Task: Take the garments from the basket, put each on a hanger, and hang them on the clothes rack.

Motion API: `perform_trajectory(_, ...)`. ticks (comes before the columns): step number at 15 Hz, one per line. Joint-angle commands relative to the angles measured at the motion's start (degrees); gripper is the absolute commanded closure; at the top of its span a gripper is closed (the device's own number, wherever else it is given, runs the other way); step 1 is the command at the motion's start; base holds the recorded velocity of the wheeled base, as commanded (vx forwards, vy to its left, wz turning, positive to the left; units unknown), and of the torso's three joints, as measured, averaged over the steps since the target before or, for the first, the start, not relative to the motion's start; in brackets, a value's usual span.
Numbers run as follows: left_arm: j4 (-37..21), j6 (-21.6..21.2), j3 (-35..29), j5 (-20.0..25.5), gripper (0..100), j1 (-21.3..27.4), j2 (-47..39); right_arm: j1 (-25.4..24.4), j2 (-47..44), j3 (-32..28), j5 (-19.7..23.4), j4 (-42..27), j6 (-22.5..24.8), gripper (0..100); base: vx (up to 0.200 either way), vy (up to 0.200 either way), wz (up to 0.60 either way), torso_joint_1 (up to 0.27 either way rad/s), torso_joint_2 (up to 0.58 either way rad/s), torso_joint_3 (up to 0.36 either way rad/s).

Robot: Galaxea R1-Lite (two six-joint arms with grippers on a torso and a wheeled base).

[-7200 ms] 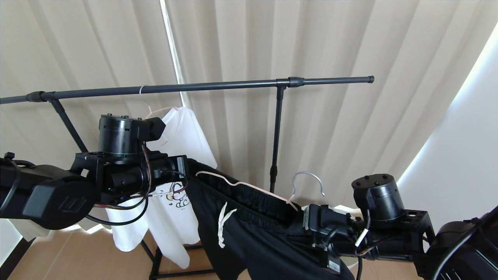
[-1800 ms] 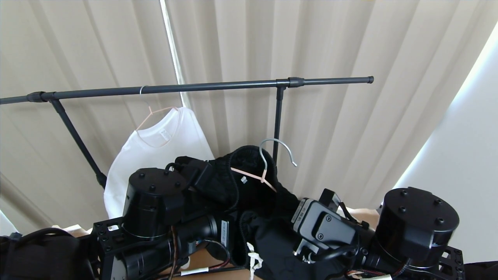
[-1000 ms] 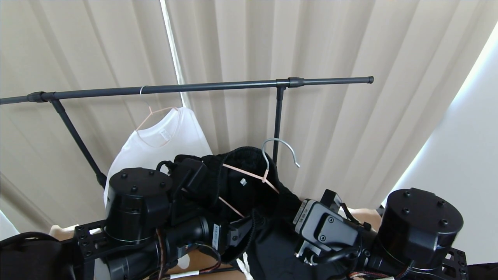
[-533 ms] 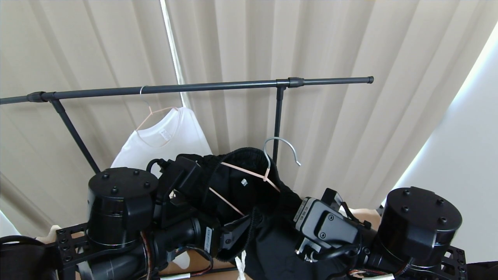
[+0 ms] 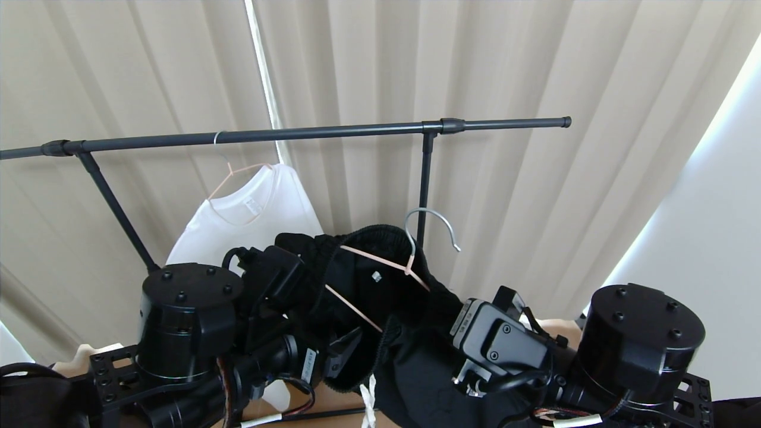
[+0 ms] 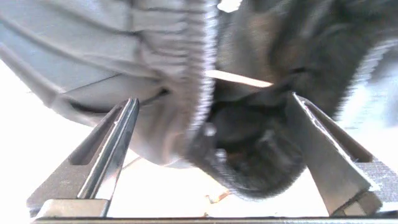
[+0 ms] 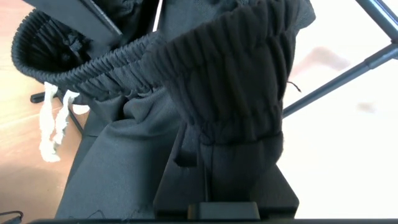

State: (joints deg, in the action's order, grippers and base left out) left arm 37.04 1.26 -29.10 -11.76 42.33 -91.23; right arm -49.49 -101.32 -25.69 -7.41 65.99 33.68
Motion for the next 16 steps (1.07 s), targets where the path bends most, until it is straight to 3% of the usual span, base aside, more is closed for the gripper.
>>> perform_trajectory(1, 0.1, -0.3, 0.0, -0.3, 0, 0.0, -0.4, 0.0, 0.0, -0.1, 0.0, 0.0, 0.0, 100, 0.000, 0.000, 0.00, 0.000, 0.00, 0.000)
perform_trajectory(4, 0.0, -6.7, 2.1, -1.2, 0, -0.2, 6.8, 3.8, -0.3, -0.4, 1.3, 0.1, -0.2, 100, 0.000, 0.000, 0.00, 0.000, 0.00, 0.000)
perform_trajectory(8, 0.0, -17.1, 3.9, -0.6, 0, -5.1, 15.4, 8.8, -0.1, -1.3, 10.0, 0.1, -0.3, 100, 0.000, 0.000, 0.00, 0.000, 0.00, 0.000)
perform_trajectory(10, -2.2, -21.4, 3.3, 0.8, 0, -6.2, 19.6, 12.6, -0.1, -1.6, 17.2, 0.0, -0.3, 100, 0.000, 0.000, 0.00, 0.000, 0.00, 0.000)
perform_trajectory(12, -8.1, -22.8, 0.1, 2.7, 0, -8.7, 21.1, 16.3, 0.0, -2.3, 24.7, 0.0, -0.2, 100, 0.000, 0.000, 0.00, 0.000, 0.00, 0.000)
perform_trajectory(13, -9.9, -23.1, -1.2, 3.2, 0, -8.9, 21.2, 17.1, 0.1, -2.6, 26.3, -0.1, -0.2, 100, 0.000, 0.000, 0.00, 0.000, 0.00, 0.000)
perform_trajectory(14, -17.3, -23.7, -6.4, 4.2, 0, -9.9, 21.5, 19.1, 0.4, -3.8, 31.8, -0.6, -0.1, 100, 0.000, 0.000, 0.00, 0.000, 0.00, 0.000)
perform_trajectory(15, -21.2, -24.0, -9.2, 4.9, 0, -10.0, 21.8, 19.6, 0.3, -4.1, 33.6, -0.8, 0.0, 100, 0.000, 0.000, 0.00, 0.000, 0.00, 0.000)
perform_trajectory(16, -32.6, -24.5, -17.0, 7.6, 0, -10.2, 22.3, 20.6, -0.3, -4.3, 37.2, -2.1, 0.1, 100, 0.000, 0.000, 0.00, 0.000, 0.00, 0.000)
